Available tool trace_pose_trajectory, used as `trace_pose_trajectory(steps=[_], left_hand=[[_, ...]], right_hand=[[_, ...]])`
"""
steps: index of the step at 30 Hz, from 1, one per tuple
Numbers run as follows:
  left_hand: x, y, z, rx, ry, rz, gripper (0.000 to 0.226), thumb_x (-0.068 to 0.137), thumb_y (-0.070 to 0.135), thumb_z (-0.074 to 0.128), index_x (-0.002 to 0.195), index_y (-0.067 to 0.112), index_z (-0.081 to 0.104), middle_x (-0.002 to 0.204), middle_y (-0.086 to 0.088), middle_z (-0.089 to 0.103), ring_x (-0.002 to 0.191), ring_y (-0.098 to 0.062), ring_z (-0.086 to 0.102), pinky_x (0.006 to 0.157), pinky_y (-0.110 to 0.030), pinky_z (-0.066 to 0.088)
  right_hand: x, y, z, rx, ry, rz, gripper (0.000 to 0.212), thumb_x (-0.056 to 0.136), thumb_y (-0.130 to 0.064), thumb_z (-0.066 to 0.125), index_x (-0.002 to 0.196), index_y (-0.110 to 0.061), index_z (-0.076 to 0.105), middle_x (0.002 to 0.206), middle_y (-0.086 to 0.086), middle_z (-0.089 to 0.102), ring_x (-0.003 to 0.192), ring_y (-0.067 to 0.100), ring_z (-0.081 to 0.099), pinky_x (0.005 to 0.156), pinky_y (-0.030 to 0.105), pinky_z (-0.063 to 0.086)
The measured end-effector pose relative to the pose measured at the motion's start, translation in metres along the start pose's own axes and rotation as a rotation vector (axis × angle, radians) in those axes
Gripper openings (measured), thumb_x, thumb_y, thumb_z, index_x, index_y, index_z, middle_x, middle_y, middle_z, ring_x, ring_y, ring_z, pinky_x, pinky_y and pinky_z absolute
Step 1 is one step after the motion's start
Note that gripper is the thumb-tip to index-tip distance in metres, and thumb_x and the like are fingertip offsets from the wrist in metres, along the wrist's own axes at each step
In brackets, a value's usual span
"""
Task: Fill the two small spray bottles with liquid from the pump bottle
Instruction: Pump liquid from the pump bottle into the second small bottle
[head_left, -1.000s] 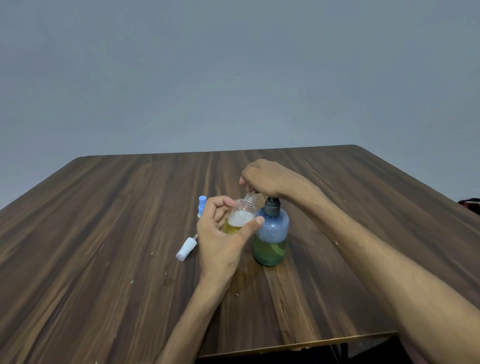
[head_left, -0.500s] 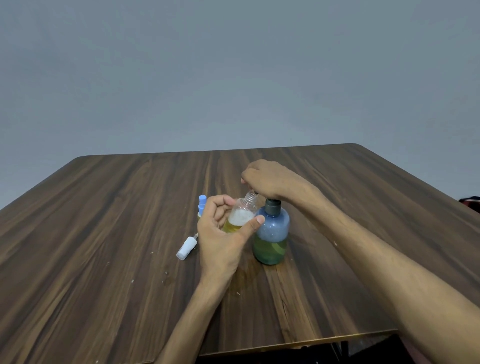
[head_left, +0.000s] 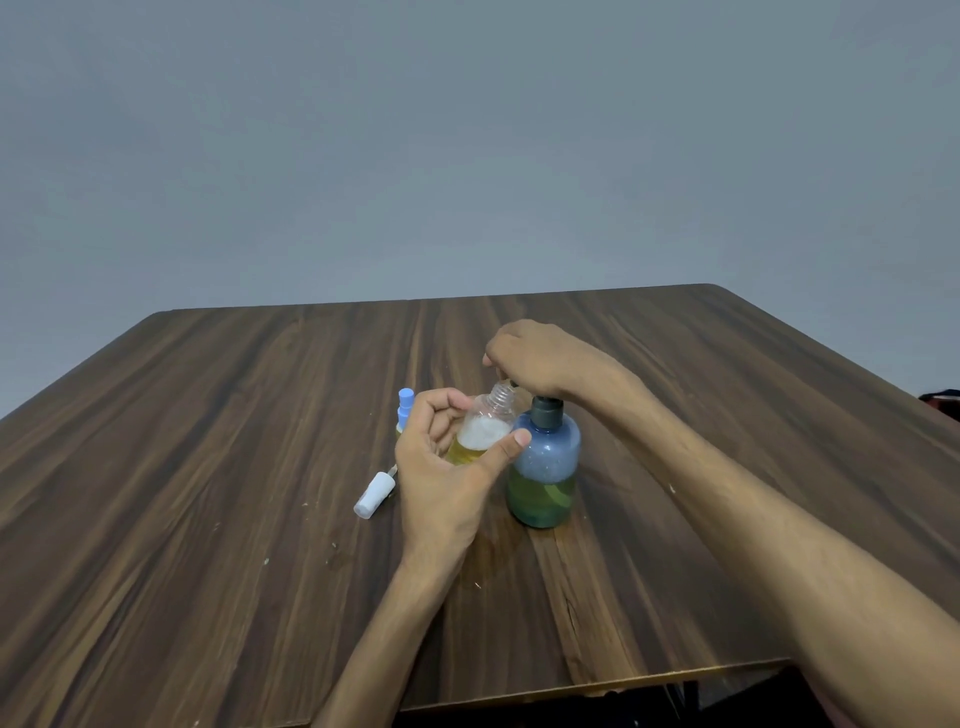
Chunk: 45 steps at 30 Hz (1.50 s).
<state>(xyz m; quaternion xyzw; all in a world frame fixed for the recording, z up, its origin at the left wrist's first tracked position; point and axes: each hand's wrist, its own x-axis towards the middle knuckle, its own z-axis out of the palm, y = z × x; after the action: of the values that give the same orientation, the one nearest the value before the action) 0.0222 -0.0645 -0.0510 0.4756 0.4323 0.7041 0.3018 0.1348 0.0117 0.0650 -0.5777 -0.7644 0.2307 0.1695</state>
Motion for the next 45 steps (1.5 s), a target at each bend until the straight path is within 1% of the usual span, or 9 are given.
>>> trace_pose_trajectory(steps=[5,9,16,25,31,35,39,43,45], left_hand=[[-0.001,0.002,0.000,0.001,0.004,0.011,0.051,0.062,0.018,0.096,0.100,0.017,0.062,0.098,0.000,0.077,0.095,-0.018,0.075,0.089,-0.041,0.062],[-0.001,0.001,-0.001,-0.002,0.000,0.009,0.052,0.062,0.019,0.096,0.102,0.016,0.062,0.100,-0.002,0.077,0.098,-0.020,0.075,0.091,-0.042,0.062],[-0.001,0.003,-0.001,-0.009,0.001,0.014,0.056,0.060,0.024,0.098,0.102,0.016,0.062,0.102,-0.006,0.078,0.098,-0.021,0.076,0.089,-0.040,0.062],[0.000,0.001,0.000,-0.009,0.007,0.005,0.056,0.059,0.026,0.098,0.102,0.018,0.063,0.101,-0.006,0.077,0.098,-0.021,0.075,0.090,-0.043,0.062],[0.000,0.001,0.000,-0.012,0.001,-0.015,0.054,0.061,0.018,0.096,0.103,0.016,0.063,0.103,-0.004,0.078,0.101,-0.024,0.076,0.095,-0.048,0.062],[-0.001,0.001,-0.001,-0.017,0.008,-0.012,0.056,0.059,0.027,0.098,0.102,0.018,0.063,0.102,-0.003,0.078,0.100,-0.022,0.075,0.093,-0.045,0.061],[0.000,0.002,0.001,-0.019,0.005,-0.022,0.056,0.059,0.022,0.098,0.102,0.016,0.062,0.100,0.000,0.078,0.097,-0.018,0.076,0.089,-0.037,0.061],[-0.001,0.002,0.000,-0.010,0.009,-0.022,0.055,0.062,0.015,0.096,0.104,0.012,0.061,0.101,-0.001,0.079,0.097,-0.017,0.076,0.088,-0.035,0.061],[0.000,0.001,-0.001,-0.008,0.009,-0.013,0.056,0.063,0.009,0.099,0.104,0.012,0.061,0.102,-0.004,0.079,0.098,-0.018,0.076,0.089,-0.036,0.062]], right_hand=[[0.003,-0.001,-0.003,-0.032,0.023,-0.030,0.029,0.087,-0.035,0.040,0.081,-0.016,0.060,0.092,0.004,0.068,0.086,0.029,0.064,0.071,0.039,0.046],[0.005,0.001,0.000,-0.007,0.017,-0.017,0.029,0.093,-0.032,0.041,0.094,-0.014,0.064,0.096,0.005,0.070,0.090,0.028,0.066,0.080,0.042,0.051],[0.006,0.001,-0.001,-0.036,0.032,-0.061,0.031,0.087,-0.035,0.037,0.083,-0.015,0.060,0.102,0.001,0.069,0.084,0.027,0.068,0.068,0.040,0.047],[0.012,0.002,-0.003,-0.113,-0.010,-0.042,0.028,0.091,-0.033,0.037,0.079,-0.016,0.055,0.091,0.001,0.063,0.084,0.025,0.064,0.070,0.039,0.043],[0.008,0.001,0.006,-0.127,-0.069,-0.013,0.029,0.068,-0.037,0.028,0.069,-0.016,0.048,0.088,0.006,0.060,0.075,0.024,0.052,0.069,0.040,0.041],[0.009,0.000,0.001,-0.060,-0.003,-0.021,0.038,0.091,-0.034,0.036,0.097,-0.011,0.065,0.105,0.009,0.069,0.090,0.029,0.065,0.082,0.046,0.051],[0.015,0.006,0.007,-0.052,-0.065,0.066,0.023,0.106,-0.021,0.033,0.102,-0.009,0.052,0.110,0.013,0.058,0.096,0.029,0.051,0.085,0.041,0.042],[0.009,-0.001,0.001,-0.085,-0.027,-0.032,0.038,0.080,-0.040,0.028,0.085,-0.015,0.056,0.107,0.006,0.064,0.090,0.027,0.063,0.082,0.045,0.052],[0.010,0.000,0.001,-0.081,-0.029,-0.040,0.032,0.080,-0.039,0.029,0.080,-0.020,0.054,0.103,0.003,0.064,0.091,0.028,0.064,0.084,0.044,0.053]])
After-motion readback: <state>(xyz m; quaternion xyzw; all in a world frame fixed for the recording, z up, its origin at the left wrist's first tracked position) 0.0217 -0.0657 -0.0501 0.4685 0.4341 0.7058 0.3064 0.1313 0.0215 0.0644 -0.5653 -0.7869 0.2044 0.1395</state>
